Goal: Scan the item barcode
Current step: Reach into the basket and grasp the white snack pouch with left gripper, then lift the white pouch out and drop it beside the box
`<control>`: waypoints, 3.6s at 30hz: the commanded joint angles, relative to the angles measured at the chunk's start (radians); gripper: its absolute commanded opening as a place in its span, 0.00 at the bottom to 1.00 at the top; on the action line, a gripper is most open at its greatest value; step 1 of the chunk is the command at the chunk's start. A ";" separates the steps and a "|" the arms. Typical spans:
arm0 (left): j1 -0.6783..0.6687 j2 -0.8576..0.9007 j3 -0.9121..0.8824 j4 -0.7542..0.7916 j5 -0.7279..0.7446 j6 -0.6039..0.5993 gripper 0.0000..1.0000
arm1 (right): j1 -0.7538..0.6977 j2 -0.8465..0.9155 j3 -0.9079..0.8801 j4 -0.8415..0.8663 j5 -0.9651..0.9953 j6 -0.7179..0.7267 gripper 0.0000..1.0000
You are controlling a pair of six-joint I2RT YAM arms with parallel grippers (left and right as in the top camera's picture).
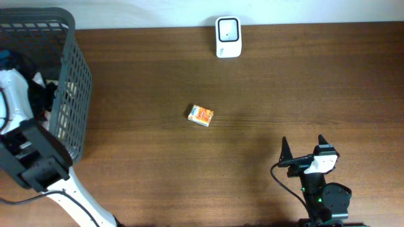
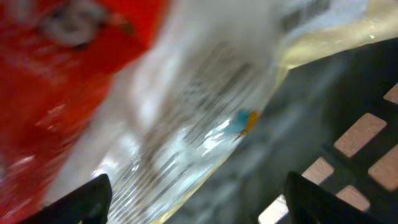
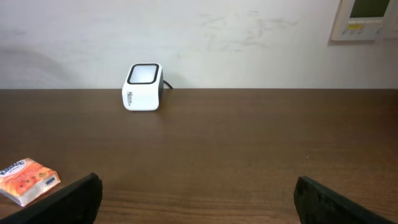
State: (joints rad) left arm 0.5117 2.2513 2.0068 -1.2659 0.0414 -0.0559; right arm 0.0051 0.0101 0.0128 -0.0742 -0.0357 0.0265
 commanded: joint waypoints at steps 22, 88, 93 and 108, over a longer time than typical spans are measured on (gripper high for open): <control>-0.010 0.108 0.005 0.141 -0.068 0.057 0.42 | -0.006 -0.006 -0.007 -0.002 -0.002 0.003 0.98; -0.720 -0.097 0.303 -0.357 0.107 -0.079 0.00 | -0.006 -0.006 -0.007 -0.002 -0.002 0.003 0.98; -0.740 -0.097 0.107 -0.248 0.107 -0.109 0.00 | -0.006 -0.006 -0.007 -0.002 -0.002 0.003 0.98; -0.686 -0.103 0.419 -0.314 -0.008 -0.108 0.48 | -0.006 -0.006 -0.007 -0.002 -0.002 0.003 0.98</control>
State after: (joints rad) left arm -0.2146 2.1704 2.1967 -1.5257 0.0532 -0.1585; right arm 0.0051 0.0101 0.0128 -0.0742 -0.0357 0.0261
